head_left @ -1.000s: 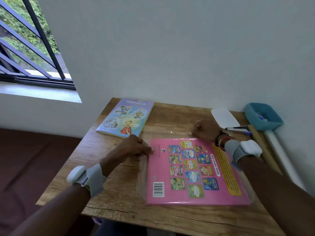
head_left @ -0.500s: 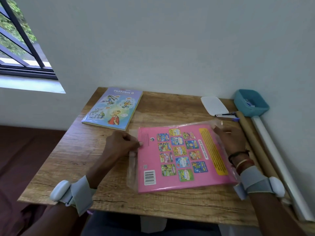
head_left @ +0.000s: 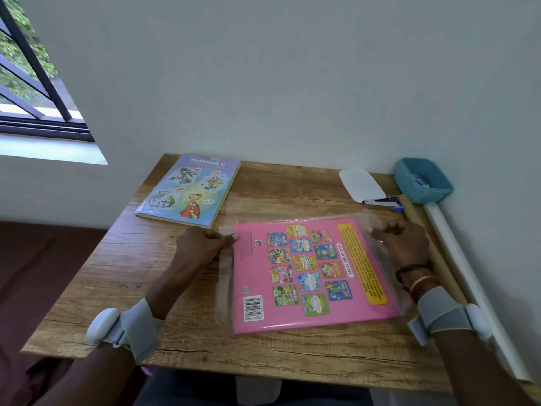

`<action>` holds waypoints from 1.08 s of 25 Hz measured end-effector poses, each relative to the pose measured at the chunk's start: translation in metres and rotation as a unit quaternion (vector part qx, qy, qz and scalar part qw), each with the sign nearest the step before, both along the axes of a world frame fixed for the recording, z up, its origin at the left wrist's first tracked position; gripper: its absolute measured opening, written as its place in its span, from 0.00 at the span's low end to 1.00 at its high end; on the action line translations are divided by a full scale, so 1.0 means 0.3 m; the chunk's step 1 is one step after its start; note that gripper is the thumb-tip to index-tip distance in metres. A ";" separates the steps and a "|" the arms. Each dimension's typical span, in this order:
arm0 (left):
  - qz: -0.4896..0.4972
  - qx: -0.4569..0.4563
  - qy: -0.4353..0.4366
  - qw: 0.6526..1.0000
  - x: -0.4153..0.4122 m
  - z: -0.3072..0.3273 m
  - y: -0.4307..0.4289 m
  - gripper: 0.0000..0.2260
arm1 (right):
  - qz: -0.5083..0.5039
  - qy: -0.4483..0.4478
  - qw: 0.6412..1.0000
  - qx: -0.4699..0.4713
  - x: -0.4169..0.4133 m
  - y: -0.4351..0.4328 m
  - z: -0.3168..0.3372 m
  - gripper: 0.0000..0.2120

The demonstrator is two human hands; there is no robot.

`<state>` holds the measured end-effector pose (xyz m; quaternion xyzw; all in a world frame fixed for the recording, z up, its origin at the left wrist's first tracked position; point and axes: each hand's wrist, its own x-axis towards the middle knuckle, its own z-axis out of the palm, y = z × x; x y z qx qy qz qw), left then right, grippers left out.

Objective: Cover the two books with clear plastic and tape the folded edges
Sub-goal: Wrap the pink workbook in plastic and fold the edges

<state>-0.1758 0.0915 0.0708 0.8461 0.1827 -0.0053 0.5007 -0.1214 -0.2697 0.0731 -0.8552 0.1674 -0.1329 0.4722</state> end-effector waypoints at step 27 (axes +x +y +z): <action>-0.028 0.179 -0.157 0.971 0.170 0.002 -0.062 0.04 | 0.070 0.083 0.994 0.022 0.148 0.030 0.010 0.21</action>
